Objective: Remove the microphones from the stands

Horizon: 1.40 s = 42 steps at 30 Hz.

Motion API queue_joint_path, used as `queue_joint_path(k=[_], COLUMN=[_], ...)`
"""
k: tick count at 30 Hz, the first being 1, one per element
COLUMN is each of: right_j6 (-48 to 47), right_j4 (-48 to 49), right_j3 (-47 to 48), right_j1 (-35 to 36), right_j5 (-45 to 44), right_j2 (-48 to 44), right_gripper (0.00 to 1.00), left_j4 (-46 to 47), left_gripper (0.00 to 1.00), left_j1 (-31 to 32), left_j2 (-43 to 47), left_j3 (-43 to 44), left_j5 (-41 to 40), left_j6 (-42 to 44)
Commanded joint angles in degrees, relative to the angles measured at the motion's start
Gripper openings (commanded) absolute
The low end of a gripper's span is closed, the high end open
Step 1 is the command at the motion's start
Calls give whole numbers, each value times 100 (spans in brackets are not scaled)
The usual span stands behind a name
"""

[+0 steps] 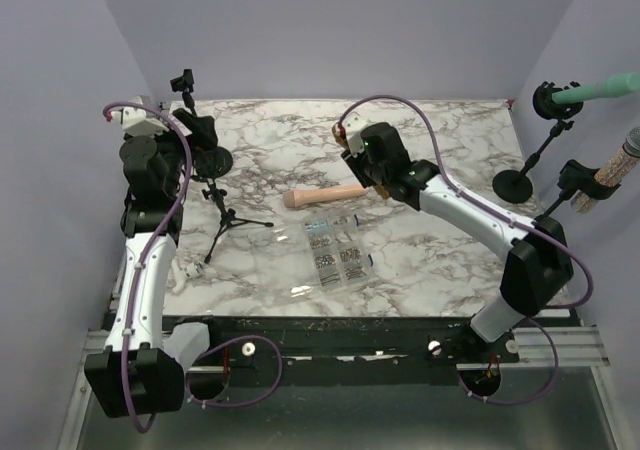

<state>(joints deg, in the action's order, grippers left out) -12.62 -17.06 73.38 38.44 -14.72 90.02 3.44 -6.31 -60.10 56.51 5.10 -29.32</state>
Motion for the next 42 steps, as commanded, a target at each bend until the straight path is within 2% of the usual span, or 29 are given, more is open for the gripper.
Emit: queue_joint_path(k=[1,3,5,10,18,26,31,35,42], right_j6=[-1234,-1579,-1952,-2878,-3784,-4174,-4224,-4166,-4217], right_j4=[-116,-410,-736,-1026,-1833,-1711,-1975,-2195,-2293], right_j3=[861,1300,1742,2225,3595,4090,4464,4844,4864], right_j1=[-85,-99,-125,-134,-170,-178,-178,-178,-176], right_j5=[130,196,364,821,615,1054,1757,2075,2259], right_j2=[845,1392,1836,2520,3808,4265,4533,4789,4989], right_gripper=[1,1,1,1,1,1,8,8,8], left_j4=[44,-42,-80,-47,-25,-26,3,-5,4], left_gripper=[98,98,98,97,96,95,95,94,94], left_j1=[593,1139,1397,1484,1484,1466,1466,1457,1374], left_j2=[528,702,806,956,933,867,883,878,831], left_j3=[-273,-285,-323,-338,-345,-355,-391,-395,-395], left_j5=[137,-195,-160,-83,103,199,115,111,166], left_j6=[261,883,1170,1280,1306,1245,1309,1283,1207])
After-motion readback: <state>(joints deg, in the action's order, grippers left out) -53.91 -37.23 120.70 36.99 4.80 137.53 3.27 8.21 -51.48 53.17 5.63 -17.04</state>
